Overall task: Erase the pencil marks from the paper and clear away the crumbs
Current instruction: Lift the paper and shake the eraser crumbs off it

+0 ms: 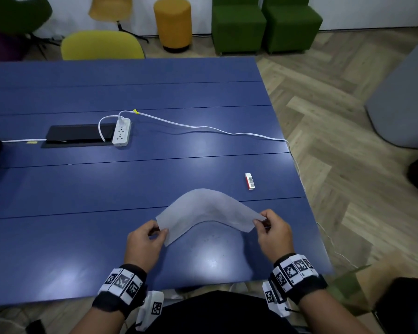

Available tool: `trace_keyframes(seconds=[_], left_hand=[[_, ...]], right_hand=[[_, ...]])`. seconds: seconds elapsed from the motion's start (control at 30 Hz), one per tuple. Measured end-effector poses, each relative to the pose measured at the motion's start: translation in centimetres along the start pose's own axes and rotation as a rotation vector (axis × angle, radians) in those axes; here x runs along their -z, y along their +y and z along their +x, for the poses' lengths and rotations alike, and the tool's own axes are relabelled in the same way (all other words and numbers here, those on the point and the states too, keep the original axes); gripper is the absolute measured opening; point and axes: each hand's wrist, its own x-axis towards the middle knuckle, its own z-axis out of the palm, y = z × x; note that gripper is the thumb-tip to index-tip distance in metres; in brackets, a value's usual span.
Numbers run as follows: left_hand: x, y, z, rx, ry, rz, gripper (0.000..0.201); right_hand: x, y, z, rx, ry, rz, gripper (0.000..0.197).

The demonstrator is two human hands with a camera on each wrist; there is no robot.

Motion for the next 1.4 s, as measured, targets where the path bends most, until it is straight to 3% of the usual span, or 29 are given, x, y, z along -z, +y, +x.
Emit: trace_keyframes(seconds=[0.17, 0.43, 0.67, 0.77, 0.93, 1.07, 1.2, 1.4], left_hand=[[-0.2, 0.3, 0.2, 0.017, -0.042, 0.054, 0.019], [-0.2, 0.7, 0.6, 0.031, -0.05, 0.043, 0.004], [-0.2, 0.5, 0.9, 0.037, -0.058, 0.089, 0.006], [-0.2, 0.9, 1.1, 0.023, -0.031, 0.071, 0.007], [-0.2, 0.6, 1.3, 0.071, -0.078, 0.121, 0.015], [-0.1, 1.0, 1.8, 0.06, -0.029, 0.074, 0.005], [-0.2, 1.2, 1.8, 0.088, -0.076, 0.08, 0.01], [0.3, 1.7, 3.0, 0.047, -0.005, 0.03, 0.01]], right_hand=[[0.0, -0.2, 0.2, -0.001, -0.021, -0.012, 0.018], [-0.3, 0.0, 0.8, -0.002, -0.046, -0.061, 0.021], [-0.6, 0.1, 1.2, 0.008, -0.058, -0.049, 0.02], [-0.3, 0.0, 1.4, 0.059, 0.001, -0.049, 0.015], [-0.7, 0.1, 1.8, 0.032, -0.065, -0.073, 0.02], [-0.5, -0.1, 2.3, 0.048, -0.011, -0.089, 0.015], [-0.8, 0.2, 2.8, 0.019, -0.065, -0.129, 0.019], [-0.2, -1.3, 4.7, 0.027, -0.007, -0.137, 0.023]])
